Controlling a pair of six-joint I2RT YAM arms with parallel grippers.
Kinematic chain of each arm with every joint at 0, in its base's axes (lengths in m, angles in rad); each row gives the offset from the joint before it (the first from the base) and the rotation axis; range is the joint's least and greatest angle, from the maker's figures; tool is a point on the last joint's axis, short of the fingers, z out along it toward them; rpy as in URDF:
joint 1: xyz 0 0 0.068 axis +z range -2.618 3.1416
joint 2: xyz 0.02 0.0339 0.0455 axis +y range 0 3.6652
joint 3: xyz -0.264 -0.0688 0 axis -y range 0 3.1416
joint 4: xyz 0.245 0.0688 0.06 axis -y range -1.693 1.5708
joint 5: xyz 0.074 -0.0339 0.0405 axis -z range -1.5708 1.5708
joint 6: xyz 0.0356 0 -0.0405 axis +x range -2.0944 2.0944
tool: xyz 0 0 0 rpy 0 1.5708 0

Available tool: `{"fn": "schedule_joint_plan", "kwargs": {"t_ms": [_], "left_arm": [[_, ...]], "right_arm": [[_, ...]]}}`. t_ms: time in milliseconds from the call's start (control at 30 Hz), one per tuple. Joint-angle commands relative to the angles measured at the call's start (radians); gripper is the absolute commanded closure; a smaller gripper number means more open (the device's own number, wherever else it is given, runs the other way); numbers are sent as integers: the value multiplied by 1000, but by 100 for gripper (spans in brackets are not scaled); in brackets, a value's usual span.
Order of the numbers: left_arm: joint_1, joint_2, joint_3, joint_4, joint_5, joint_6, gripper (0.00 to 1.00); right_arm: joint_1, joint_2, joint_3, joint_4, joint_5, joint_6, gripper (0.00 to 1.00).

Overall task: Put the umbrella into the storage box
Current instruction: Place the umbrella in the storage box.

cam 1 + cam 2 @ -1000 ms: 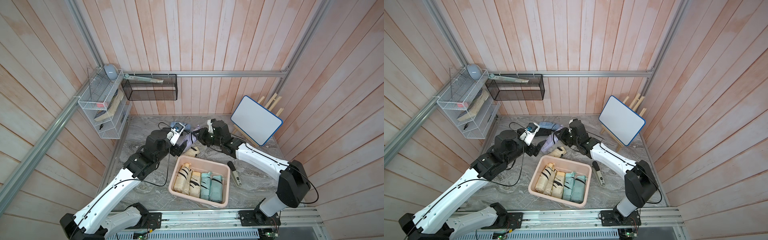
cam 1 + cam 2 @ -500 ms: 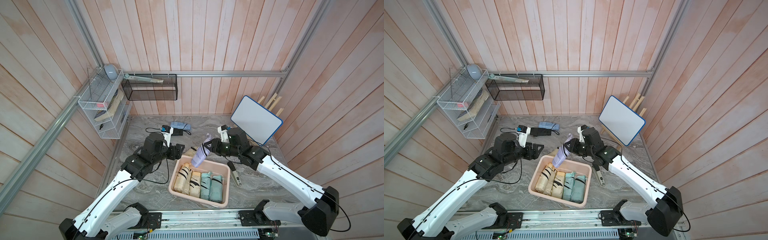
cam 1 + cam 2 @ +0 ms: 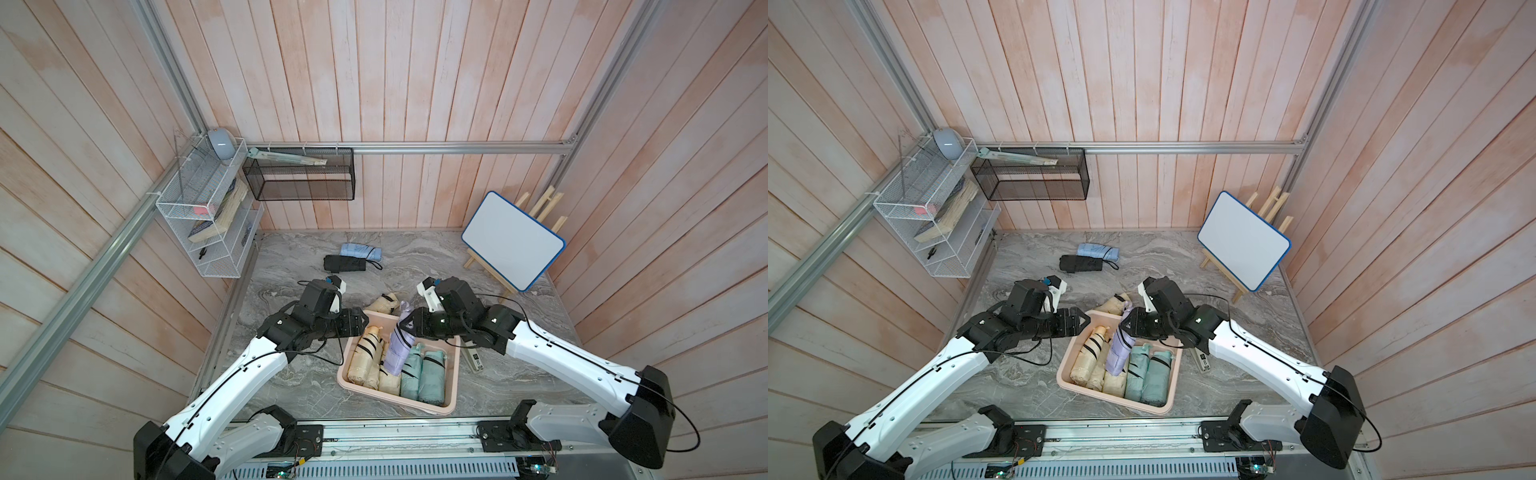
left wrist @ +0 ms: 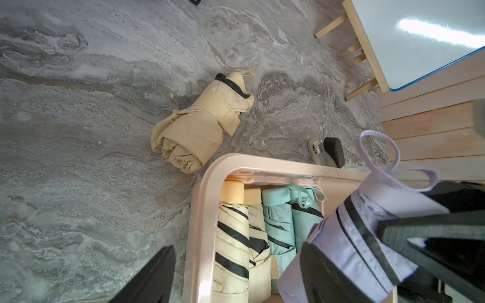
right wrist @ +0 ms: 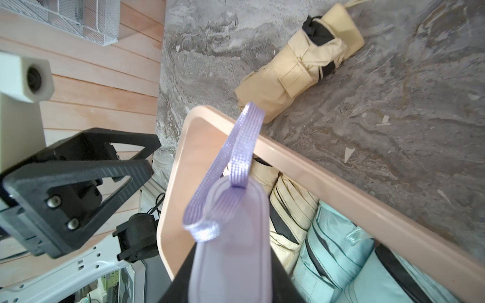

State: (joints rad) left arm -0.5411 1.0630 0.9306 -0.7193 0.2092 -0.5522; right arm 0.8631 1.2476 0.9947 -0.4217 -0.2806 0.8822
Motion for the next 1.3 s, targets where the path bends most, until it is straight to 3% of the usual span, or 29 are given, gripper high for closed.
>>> {"fn": "schedule_joint_plan", "kwargs": {"t_ms": [0, 433, 567, 733, 1033, 1267], "left_arm": [[7, -4, -16, 7, 29, -18, 21], [8, 8, -65, 22, -3, -32, 29], [8, 12, -67, 31, -5, -39, 29], [9, 24, -60, 34, -7, -40, 29], [9, 36, -49, 32, -20, -31, 29], [10, 46, -41, 31, -28, -23, 29]], "right_arm": [[33, 10, -23, 71, 21, 18, 85], [97, 101, -121, 277, 27, 83, 84], [108, 144, -131, 275, 48, 77, 79], [122, 167, -138, 254, 105, 72, 67], [140, 166, -67, 53, 286, 34, 39], [159, 102, 10, -110, 390, 6, 34]]}}
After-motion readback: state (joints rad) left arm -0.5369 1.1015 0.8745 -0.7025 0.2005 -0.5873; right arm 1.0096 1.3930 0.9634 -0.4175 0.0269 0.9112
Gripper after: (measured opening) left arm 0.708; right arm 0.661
